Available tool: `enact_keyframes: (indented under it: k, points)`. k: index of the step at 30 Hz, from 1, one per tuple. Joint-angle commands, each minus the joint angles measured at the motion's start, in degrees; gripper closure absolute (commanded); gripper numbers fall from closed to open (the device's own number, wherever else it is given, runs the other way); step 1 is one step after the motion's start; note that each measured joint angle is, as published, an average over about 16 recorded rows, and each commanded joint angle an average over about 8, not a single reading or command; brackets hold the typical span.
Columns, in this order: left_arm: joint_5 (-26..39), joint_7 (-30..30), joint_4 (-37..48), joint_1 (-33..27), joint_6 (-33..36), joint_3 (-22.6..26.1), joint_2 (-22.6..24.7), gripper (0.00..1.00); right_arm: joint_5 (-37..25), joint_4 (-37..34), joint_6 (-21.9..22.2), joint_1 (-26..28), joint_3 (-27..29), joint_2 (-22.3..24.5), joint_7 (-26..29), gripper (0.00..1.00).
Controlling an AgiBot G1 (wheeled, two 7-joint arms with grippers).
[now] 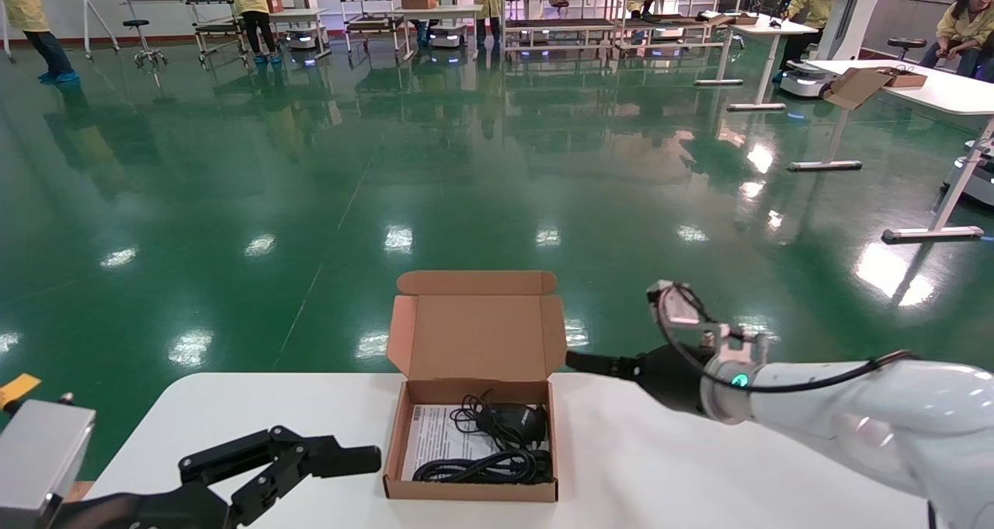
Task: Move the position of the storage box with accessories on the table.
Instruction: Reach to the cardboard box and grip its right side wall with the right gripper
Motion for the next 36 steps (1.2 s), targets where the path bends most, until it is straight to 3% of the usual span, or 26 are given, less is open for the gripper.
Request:
enact_keyframes:
  k: [1,13,36]
  points:
    - [0.0,0.0,0.0,0.0,0.0,0.0,0.0,0.0,-0.4,0.6,1.5,-0.8,-0.2,-0.7,0.4,0.0]
    - [0.0,0.0,0.0,0.0,0.0,0.0,0.0,0.0,-2.5,5.5,1.5,-5.2,-3.3,-1.0,5.7,0.0]
    - [0.0,0.0,0.0,0.0,0.0,0.0,0.0,0.0,-4.3,10.4,3.4,-7.9,-9.6,-1.1,12.4,0.0]
